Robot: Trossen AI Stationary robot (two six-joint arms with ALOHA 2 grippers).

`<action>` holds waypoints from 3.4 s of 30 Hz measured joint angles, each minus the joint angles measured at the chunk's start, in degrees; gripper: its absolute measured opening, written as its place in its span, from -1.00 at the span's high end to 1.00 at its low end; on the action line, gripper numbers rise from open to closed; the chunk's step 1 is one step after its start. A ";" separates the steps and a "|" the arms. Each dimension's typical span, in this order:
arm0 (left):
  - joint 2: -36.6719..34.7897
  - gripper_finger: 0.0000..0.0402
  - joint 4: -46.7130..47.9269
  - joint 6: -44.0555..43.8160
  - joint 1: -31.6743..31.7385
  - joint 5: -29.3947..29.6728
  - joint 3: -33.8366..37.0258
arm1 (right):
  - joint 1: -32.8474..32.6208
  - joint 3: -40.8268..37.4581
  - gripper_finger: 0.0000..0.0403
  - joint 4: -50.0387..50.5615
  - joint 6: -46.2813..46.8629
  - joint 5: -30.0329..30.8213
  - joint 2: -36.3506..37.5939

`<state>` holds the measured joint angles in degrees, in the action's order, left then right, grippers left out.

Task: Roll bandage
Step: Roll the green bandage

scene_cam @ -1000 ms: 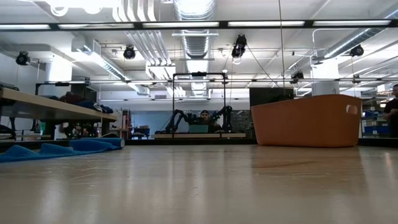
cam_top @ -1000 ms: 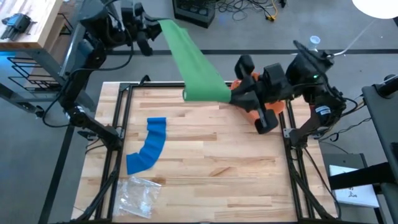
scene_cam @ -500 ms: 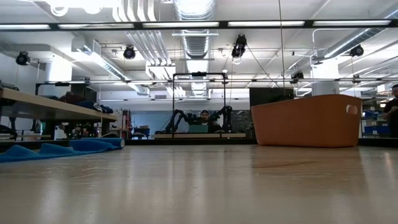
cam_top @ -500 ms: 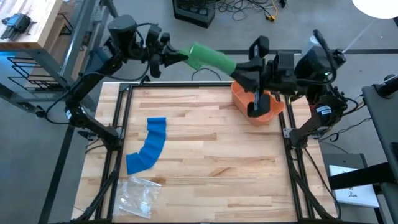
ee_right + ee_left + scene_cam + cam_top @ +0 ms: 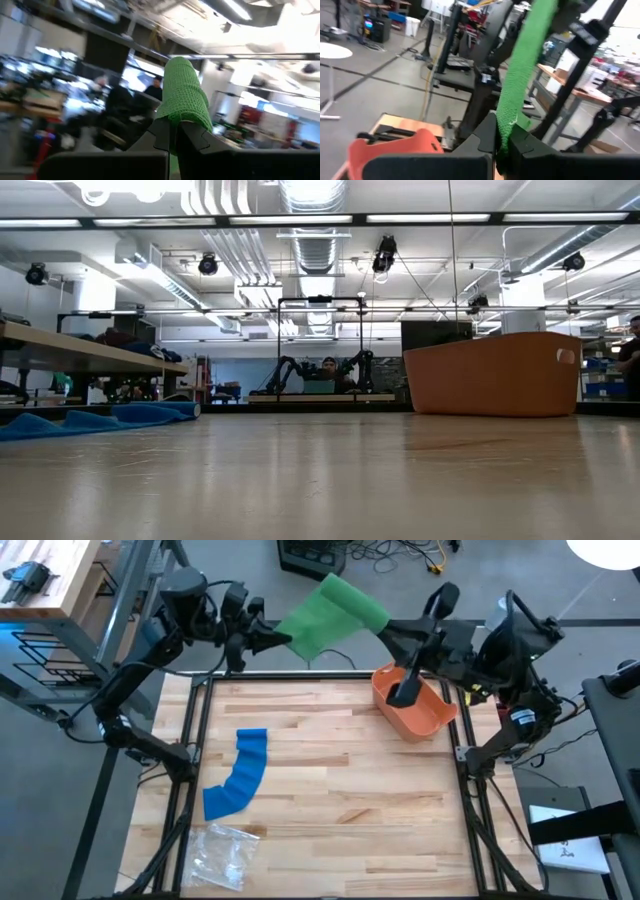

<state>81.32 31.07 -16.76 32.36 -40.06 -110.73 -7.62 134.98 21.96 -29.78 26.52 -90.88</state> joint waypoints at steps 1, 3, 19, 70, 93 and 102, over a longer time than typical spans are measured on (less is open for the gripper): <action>-0.32 1.00 0.03 -0.41 -0.72 -0.04 0.30 | 0.00 -0.01 0.99 0.08 -1.14 1.47 -0.04; -0.91 1.00 0.03 -0.71 -2.33 -0.49 1.05 | 0.01 -0.04 0.99 0.08 -3.08 3.60 -0.10; -3.20 1.00 -4.27 -0.91 -12.32 2.05 2.90 | 0.13 -0.13 0.99 4.74 -8.05 12.07 -0.12; -4.88 1.00 -6.38 -7.44 -15.86 4.51 2.18 | 1.03 -1.55 0.99 12.48 -0.26 24.31 -5.76; -3.30 1.00 -17.45 -11.66 -15.87 3.79 2.00 | 1.03 -4.79 0.99 15.19 6.99 22.49 -5.93; -3.11 1.00 -18.42 -10.99 -15.89 5.28 2.00 | 1.01 -4.79 0.99 15.50 8.26 20.10 -5.93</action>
<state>78.22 12.65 -27.75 16.47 -34.78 -108.73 -6.61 130.19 37.46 -21.53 46.62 -96.82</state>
